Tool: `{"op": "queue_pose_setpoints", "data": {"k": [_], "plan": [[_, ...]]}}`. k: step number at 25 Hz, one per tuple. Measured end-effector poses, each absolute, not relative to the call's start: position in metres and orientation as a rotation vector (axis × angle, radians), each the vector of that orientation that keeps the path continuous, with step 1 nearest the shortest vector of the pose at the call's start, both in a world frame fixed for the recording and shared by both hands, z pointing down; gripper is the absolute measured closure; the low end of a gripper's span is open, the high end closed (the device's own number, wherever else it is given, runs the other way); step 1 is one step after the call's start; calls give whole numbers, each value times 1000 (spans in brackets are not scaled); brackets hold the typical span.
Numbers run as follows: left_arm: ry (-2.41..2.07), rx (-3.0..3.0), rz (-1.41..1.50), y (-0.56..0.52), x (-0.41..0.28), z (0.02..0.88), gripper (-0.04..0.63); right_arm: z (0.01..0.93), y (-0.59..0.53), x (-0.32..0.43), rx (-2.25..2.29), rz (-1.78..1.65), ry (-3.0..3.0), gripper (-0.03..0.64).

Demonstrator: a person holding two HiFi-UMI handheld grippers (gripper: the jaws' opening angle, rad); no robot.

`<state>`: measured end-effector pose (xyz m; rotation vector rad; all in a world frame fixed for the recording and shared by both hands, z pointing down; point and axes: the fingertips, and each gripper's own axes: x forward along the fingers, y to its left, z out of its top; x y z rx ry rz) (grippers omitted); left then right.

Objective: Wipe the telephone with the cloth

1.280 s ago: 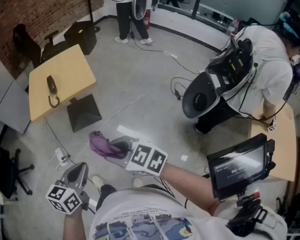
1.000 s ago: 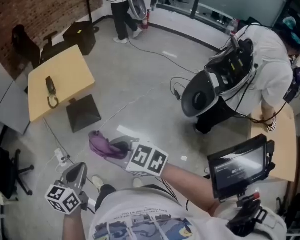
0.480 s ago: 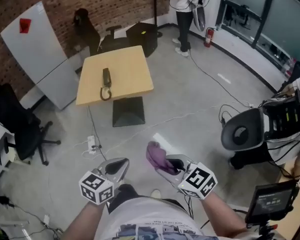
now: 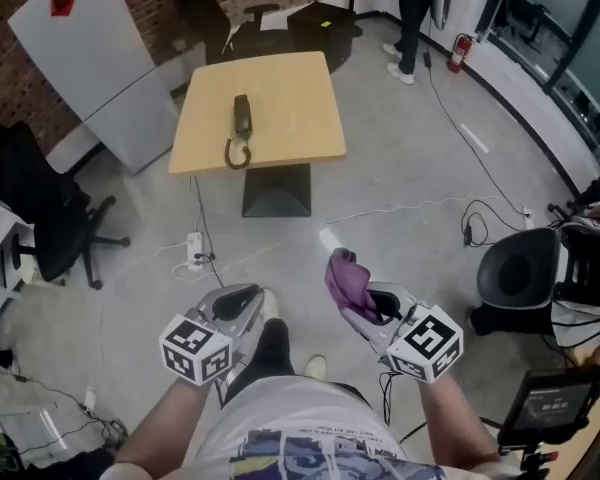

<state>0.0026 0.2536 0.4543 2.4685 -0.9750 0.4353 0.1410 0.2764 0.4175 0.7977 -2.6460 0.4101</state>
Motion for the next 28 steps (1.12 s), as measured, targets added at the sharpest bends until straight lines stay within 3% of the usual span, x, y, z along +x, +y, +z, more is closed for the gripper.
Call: {"op": "queue_pose_setpoints", "data": {"k": [21, 28], "plan": [[-1050, 2411, 332, 64, -93, 457, 540, 390, 54, 42, 803, 348, -2603, 503], [-1150, 2336, 337, -3, -87, 462, 520, 396, -18, 43, 713, 412, -2606, 505]]}}
